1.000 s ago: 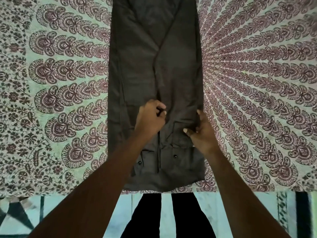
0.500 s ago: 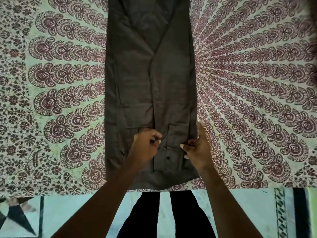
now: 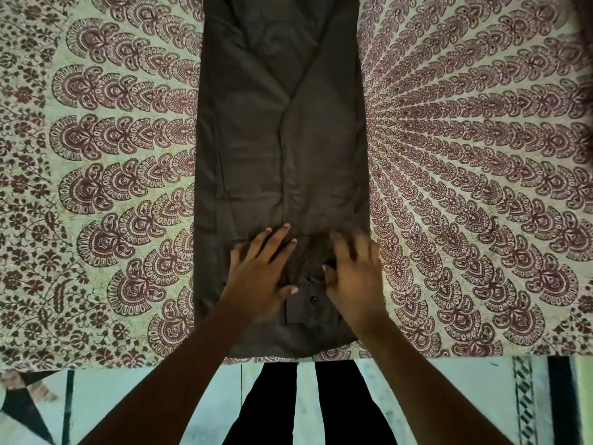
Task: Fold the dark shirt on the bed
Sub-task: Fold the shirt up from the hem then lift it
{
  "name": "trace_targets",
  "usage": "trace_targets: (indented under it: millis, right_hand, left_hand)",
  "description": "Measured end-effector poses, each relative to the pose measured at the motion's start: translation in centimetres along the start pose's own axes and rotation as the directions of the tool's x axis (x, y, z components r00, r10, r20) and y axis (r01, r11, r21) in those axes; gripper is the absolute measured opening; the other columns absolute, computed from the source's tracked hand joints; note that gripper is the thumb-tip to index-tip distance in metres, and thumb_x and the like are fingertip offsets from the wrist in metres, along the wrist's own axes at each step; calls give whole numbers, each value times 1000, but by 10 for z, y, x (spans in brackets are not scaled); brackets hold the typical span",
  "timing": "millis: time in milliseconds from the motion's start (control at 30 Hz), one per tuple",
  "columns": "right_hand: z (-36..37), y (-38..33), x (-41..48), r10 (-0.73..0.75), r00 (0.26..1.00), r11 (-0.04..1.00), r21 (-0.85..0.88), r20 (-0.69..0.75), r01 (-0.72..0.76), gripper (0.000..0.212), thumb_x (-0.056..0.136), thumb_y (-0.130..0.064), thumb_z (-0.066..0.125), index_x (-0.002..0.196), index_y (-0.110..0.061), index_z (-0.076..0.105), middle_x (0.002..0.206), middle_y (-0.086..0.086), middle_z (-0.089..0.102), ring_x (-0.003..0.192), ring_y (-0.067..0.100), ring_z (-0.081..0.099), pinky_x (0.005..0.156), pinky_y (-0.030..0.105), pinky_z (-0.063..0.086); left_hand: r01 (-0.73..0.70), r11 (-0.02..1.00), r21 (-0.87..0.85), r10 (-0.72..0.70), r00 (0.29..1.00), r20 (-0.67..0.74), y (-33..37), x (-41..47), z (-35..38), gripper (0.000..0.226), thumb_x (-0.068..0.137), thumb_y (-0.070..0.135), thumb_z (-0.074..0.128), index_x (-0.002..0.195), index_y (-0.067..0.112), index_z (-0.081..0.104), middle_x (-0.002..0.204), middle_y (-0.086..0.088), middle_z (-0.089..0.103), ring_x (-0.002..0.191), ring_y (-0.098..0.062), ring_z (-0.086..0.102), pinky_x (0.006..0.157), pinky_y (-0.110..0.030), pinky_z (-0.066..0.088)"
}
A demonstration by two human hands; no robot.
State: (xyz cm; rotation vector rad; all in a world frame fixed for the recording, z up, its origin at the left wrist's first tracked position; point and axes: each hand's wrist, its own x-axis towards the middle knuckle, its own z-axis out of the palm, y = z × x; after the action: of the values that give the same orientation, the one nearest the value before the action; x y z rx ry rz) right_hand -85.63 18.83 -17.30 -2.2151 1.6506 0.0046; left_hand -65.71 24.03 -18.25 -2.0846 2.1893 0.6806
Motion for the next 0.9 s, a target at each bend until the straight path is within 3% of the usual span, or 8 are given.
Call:
trace_targets:
  millis: [100,167,367,500,567,667,800,900]
  right_hand:
    - [11,10,28,-366,925,924,-78,99,374,58,96,-36,61,151,-23,46,161,8,36,141,35,38,103,53,47]
    - [13,22,58,-464,869,862,-139,172,488,58,99,-45,55,153,-29,44,165,4,33,144,32,37,102,53,44]
    - [-5,23,121,-334,926,886,-277,177,373,60,98,-51,55,151,-24,47,162,17,35,140,45,38,108,60,40]
    - [-9,24,73,-499,839,793,-277,217,543,53,96,-36,61,146,-19,53,159,20,40,135,45,44,106,57,40]
    - [-14,38,37,-524,806,771,-249,277,587,70,82,-27,73,148,-19,51,160,18,39,133,42,43,104,57,41]
    - [-22,68,-6,-470,777,756,-264,418,599,110,51,-20,88,152,-21,47,165,12,34,137,37,38,102,56,42]
    - [-19,97,-34,-516,735,693,-290,440,660,100,70,-5,66,160,-32,33,170,4,27,146,34,39,102,57,38]
    - [-21,100,-26,-544,715,668,-288,440,686,102,73,4,51,161,-40,27,172,1,21,151,34,35,102,57,34]
  left_hand:
    - [-14,999,39,10,996,87,-9,2,4,106,67,78,68,157,31,34,171,9,16,152,-25,28,104,-62,38]
    - [-12,999,41,7,993,117,-9,2,5,109,66,78,66,158,33,29,171,10,11,152,-26,25,106,-62,35]
    - [2,1000,5,-3,991,132,-8,4,2,109,72,76,66,161,33,19,171,10,4,154,-25,16,112,-61,29]
    - [-50,996,74,49,999,9,-16,-14,-3,69,91,52,65,151,23,44,161,-3,38,139,-30,44,100,-51,47]
    - [-53,989,136,59,998,-35,-33,-31,-6,60,84,31,77,140,22,57,146,-9,53,123,-34,55,90,-49,53]
    - [-104,975,195,99,995,33,-71,-58,-14,83,60,16,87,138,21,60,146,-12,53,120,-36,58,91,-50,53]
    - [-206,953,221,150,958,245,-117,-80,-24,125,45,20,95,157,30,39,169,-7,25,143,-39,43,105,-62,40]
    - [-254,937,241,168,930,328,-126,-75,-23,128,47,22,96,158,39,32,169,-8,26,141,-41,42,104,-64,38]
